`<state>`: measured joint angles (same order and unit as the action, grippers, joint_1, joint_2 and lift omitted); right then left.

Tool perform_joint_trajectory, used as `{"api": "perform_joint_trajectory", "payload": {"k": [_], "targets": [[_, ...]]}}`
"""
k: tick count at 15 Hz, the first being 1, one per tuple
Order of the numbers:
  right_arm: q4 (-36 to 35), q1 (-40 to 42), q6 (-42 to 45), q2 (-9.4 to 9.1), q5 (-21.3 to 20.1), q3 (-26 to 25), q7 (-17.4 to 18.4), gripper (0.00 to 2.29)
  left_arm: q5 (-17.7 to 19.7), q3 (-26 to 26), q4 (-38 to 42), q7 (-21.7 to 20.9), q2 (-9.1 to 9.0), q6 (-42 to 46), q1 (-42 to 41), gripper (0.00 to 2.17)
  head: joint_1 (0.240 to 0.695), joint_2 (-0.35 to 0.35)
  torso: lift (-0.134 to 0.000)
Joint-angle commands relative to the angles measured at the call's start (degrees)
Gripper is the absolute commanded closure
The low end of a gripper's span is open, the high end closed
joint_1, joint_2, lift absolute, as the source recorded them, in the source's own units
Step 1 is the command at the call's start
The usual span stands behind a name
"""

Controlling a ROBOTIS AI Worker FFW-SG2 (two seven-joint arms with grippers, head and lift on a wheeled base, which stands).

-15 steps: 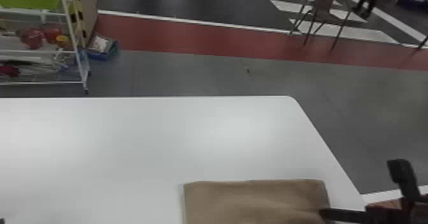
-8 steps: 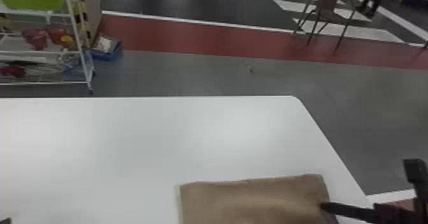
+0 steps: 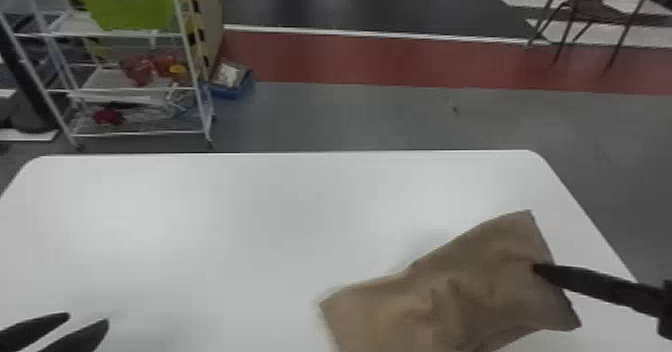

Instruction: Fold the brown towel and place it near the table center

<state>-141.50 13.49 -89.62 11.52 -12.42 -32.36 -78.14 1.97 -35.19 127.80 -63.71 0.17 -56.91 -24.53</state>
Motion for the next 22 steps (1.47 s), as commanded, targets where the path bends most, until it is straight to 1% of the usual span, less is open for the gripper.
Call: {"api": "perform_joint_trajectory", "payload": {"k": [1,3,4,5,6,8,10,11,12,13,15,17,18,20,21,22], "targets": [[-4.05,0.05,-0.46,-0.44,-1.29,5.9,-0.19,2.0,0.76,-1.37,-0.09,-0.18,-0.32,0.0,-0.08,0.04,0.695,-0.023,-0.122],[-4.84,1.19,-0.46,-0.44,-7.8,14.6,-0.19,2.0,1.46,-2.34,-0.35,-0.27,-0.32,0.0,0.0,0.04,0.695,0.038,-0.122],[-4.22,1.81,-0.46,-0.53,-12.1,19.61,-0.19,2.0,1.55,-2.43,-0.53,-0.27,-0.32,0.35,0.0,0.04,0.695,0.099,-0.122],[-3.34,2.6,-0.46,-0.53,-15.8,24.01,-0.19,2.0,1.81,-2.43,-0.79,-0.27,-0.32,1.23,0.0,0.04,0.695,0.131,-0.122],[-2.2,2.6,-0.46,-0.53,-18.52,27.26,-0.19,2.0,1.81,-2.43,-0.88,-0.27,-0.32,1.23,-0.08,0.04,0.695,0.16,-0.122],[0.26,2.42,-0.46,-0.53,-21.42,31.48,-0.19,2.0,1.81,-2.51,-1.14,-0.36,-0.32,1.58,-0.08,0.04,0.695,0.206,-0.122],[1.14,2.42,-0.46,-0.53,-22.74,33.41,-0.19,2.0,1.99,-2.78,-1.23,-0.36,-0.32,1.76,-0.08,0.04,0.695,0.253,-0.122],[1.75,2.42,-0.46,-0.53,-23.62,34.03,-0.19,1.74,2.07,-2.78,-1.23,-0.36,-0.32,1.76,0.0,0.04,0.695,0.262,-0.122],[2.11,2.25,-0.46,-1.32,-24.15,34.03,-0.19,0.89,2.16,-2.78,-1.32,-0.36,-0.32,1.76,-0.08,0.04,0.695,0.271,-0.122],[2.19,2.25,-0.46,-1.94,-23.79,33.5,-0.19,0.04,2.16,-2.78,-1.41,-0.36,-0.32,1.93,-0.08,0.04,0.695,0.276,-0.122],[1.67,2.51,-0.46,-2.82,-20.81,31.83,-0.19,0.0,2.16,-2.51,-1.41,-0.18,-0.32,2.11,-0.08,0.04,0.695,0.281,-0.122],[0.0,2.95,-0.46,-2.9,-14.92,28.58,-0.19,0.05,2.16,-2.51,-1.5,-0.18,-0.32,2.11,-0.08,0.04,0.695,0.286,-0.122],[-0.8,2.95,-0.46,-2.82,-13.6,27.61,-0.19,0.05,2.16,-2.51,-1.5,-0.18,-0.32,2.11,-0.08,0.04,0.695,0.289,-0.122],[-3.17,4.09,-0.46,-2.64,-13.69,27.0,-0.19,0.06,2.16,-2.69,-1.5,-0.18,-0.32,2.11,-0.08,0.04,0.695,0.293,-0.122],[-3.87,5.23,-0.46,-1.76,-14.13,26.91,-0.19,0.11,2.16,-2.78,-1.41,-0.27,-0.32,2.11,-0.08,0.04,0.695,0.293,-0.122],[-3.87,6.47,-0.46,-0.18,-14.21,26.91,-0.19,0.25,2.16,-2.87,-1.5,-0.18,-0.32,2.28,0.0,0.04,0.695,0.292,-0.122]]}}
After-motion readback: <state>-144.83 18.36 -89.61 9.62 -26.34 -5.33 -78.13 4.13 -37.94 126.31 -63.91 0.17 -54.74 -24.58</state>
